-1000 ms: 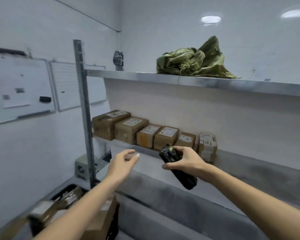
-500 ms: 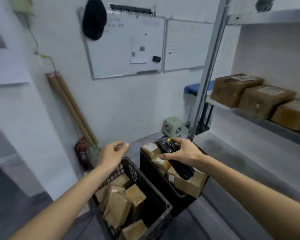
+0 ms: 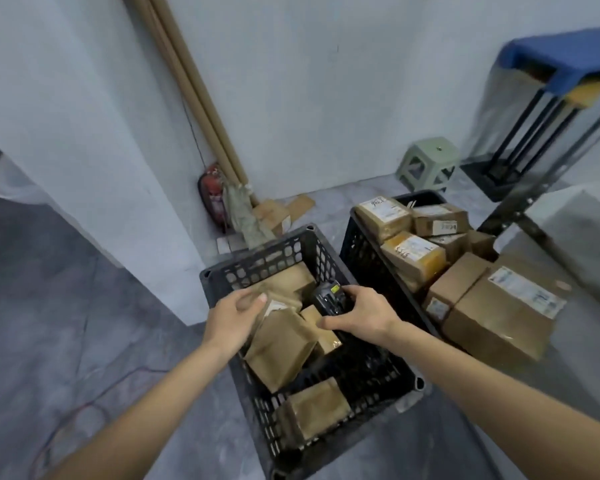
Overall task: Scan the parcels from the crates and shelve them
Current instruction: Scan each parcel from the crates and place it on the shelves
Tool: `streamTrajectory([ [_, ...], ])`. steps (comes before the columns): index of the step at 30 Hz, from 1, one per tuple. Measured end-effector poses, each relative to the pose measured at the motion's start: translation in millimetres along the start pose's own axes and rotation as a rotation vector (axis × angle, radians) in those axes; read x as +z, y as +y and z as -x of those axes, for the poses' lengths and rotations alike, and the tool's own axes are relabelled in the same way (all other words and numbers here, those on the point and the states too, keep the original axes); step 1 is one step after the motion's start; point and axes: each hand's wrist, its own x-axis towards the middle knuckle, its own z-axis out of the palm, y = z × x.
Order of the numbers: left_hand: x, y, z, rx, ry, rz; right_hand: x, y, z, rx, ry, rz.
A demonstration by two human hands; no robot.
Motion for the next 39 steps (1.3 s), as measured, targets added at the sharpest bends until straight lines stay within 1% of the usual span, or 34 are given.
streamTrajectory([
  [3,24,-36,-19,-0.066,-0.051,-0.018,37,34,-34,0.099,-0.049,-0.012],
  [7,48,-68,-43,-0.107,-0.112,-0.048,76,68,-63,0.203,-0.098,-0.108],
  [13,74,-92,-69,-0.12,-0.155,-0.07,109,87,-88,0.289,-0.128,-0.268],
  [17,84,-99,-76,-0.152,-0.199,-0.084,117,86,-95,0.271,-0.137,-0.362],
  [24,88,-100,-76,-0.156,-0.181,-0.082,113,82,-95,0.236,-0.087,-0.428],
  [28,79,-96,-67,-0.144,-0.177,-0.038,103,73,-86,0.205,-0.069,-0.469],
  [31,66,-85,-60,-0.101,-0.173,0.029,93,63,-77,0.158,-0.065,-0.493],
  [36,47,-50,-46,0.028,-0.127,0.133,64,44,-53,0.074,-0.044,-0.525],
  [39,37,-25,-29,0.081,-0.116,0.21,44,32,-33,0.023,0.0,-0.557],
])
